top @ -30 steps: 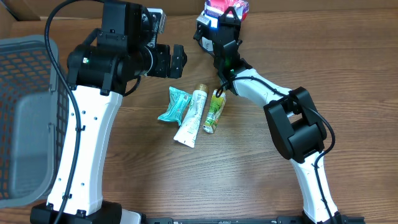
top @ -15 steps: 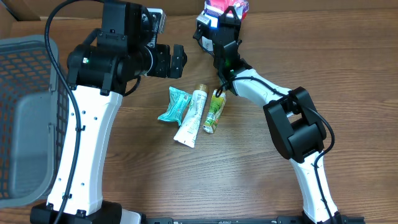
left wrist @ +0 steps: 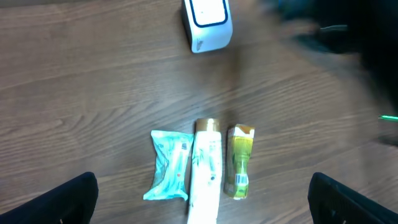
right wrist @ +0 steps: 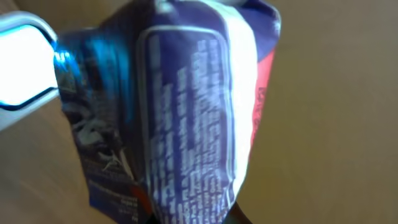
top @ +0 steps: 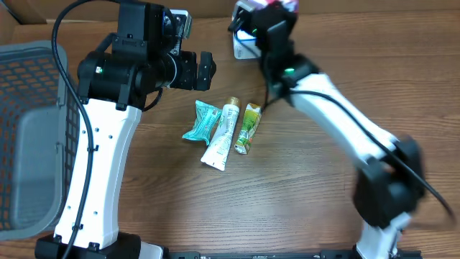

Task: Scan the item barcode
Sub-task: 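Move the purple pack right and drop it on the table's right side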

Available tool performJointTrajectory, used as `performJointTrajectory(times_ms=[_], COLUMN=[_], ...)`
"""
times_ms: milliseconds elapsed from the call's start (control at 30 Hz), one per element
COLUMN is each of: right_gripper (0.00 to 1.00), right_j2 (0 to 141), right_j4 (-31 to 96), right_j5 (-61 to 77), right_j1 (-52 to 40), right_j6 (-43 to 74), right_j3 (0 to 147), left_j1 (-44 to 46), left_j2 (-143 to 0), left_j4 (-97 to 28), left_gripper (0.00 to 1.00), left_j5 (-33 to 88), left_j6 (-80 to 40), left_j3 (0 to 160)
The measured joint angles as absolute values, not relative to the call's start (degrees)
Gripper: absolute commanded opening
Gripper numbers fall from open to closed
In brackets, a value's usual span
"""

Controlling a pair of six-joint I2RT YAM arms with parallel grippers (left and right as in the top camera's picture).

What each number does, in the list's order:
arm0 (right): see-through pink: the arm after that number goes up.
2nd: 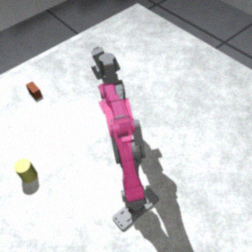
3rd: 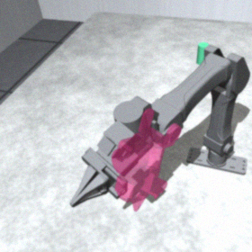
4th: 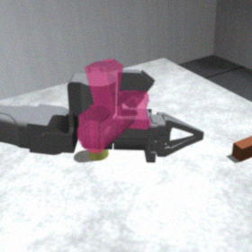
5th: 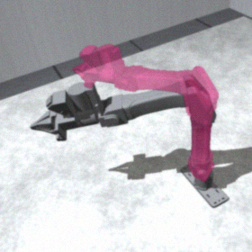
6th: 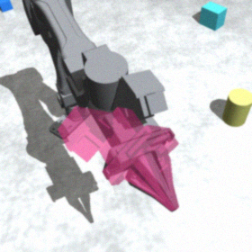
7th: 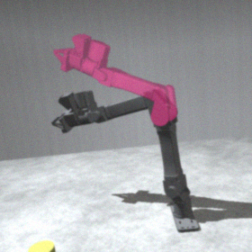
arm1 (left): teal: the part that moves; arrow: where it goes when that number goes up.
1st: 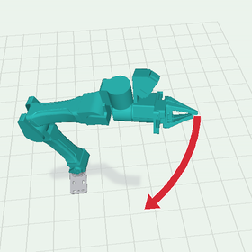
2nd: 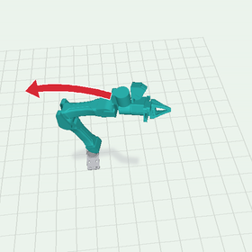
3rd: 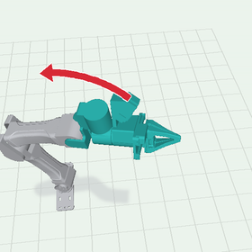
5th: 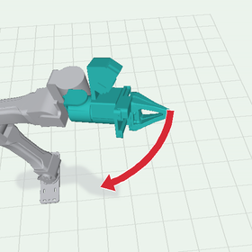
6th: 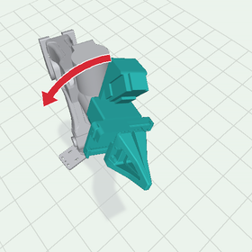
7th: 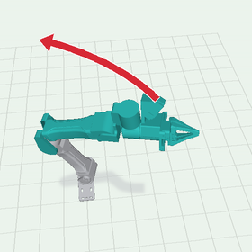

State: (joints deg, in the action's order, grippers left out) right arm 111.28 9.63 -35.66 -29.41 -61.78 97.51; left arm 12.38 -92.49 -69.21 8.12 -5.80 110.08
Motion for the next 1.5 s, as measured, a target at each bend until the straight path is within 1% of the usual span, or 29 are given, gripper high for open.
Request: performJointTrajectory(times_ms=[100, 167, 267, 400, 567, 700, 833, 1100, 1333, 1367, 1400, 1433, 1467, 1500], right_gripper=[0.04, 0.04, 0.04, 0.04, 0.04, 0.04, 0.04, 0.04, 0.04, 0.08, 0.18, 0.22, 0.30, 0.43], right_j2=[101.49, 96.57, 91.98, 91.85, 97.27, 104.07, 111.39, 119.59, 119.96, 119.98, 119.98, 119.96, 119.96, 119.98], right_j4=[21.82, 27.97, 35.29, 46.44, 58.35, 62.67, 62.76, 65.52, 68.47, 68.90, 69.17, 69.49, 69.91, 70.32], right_j5=[-28.84, -20.67, -4.51, 15.81, 25.76, 29.02, 29.15, 18.39, 11.31, 10.55, 9.96, 9.54, 8.97, 8.47], right_j1=[-28.29, -26.11, -19.64, -7.33, 3.14, 9.06, 14.22, 22.72, 25.85, 26.15, 26.46, 26.74, 27.07, 27.40], right_j6=[-47.55, -36.58, -20.64, -3.27, 7.53, 11.90, 18.13, 34.87, 39.18, 39.24, 39.27, 39.18, 38.79, 38.13], right_j3=[97.73, 98.13, 98.30, 98.56, 98.50, 98.50, 98.45, 98.35, 98.32, 98.32, 98.32, 98.32, 98.32, 98.32], left_j1=[12.38, 12.38, 12.38, 12.38, 12.38, 12.38, 12.38, 12.38, 12.38, 12.38, 12.38, 12.38, 12.38, 12.38], left_j2=[-92.49, -92.49, -92.49, -92.49, -92.49, -92.49, -92.49, -92.49, -92.49, -92.49, -92.49, -92.49, -92.49, -92.49], left_j4=[-69.25, -69.23, -69.23, -69.23, -69.23, -69.23, -69.23, -69.23, -69.23, -69.23, -69.23, -69.23, -69.23, -69.23], left_gripper=[0.99, 1.00, 0.99, 1.00, 1.00, 1.00, 1.00, 1.00, 1.00, 1.00, 1.00, 1.00, 1.00, 1.00], left_j5=[8.12, 8.14, 8.14, 8.12, 8.12, 8.12, 8.14, 8.14, 8.12, 8.12, 8.12, 8.14, 8.12, 8.12], left_j6=[-5.82, -5.80, -5.80, -5.80, -5.80, -5.80, -5.80, -5.80, -5.82, -5.80, -5.82, -5.80, -5.80, -5.80], left_j3=[110.08, 110.08, 110.08, 110.08, 110.08, 110.08, 110.08, 110.08, 110.08, 110.08, 110.08, 110.08, 110.08, 110.08])
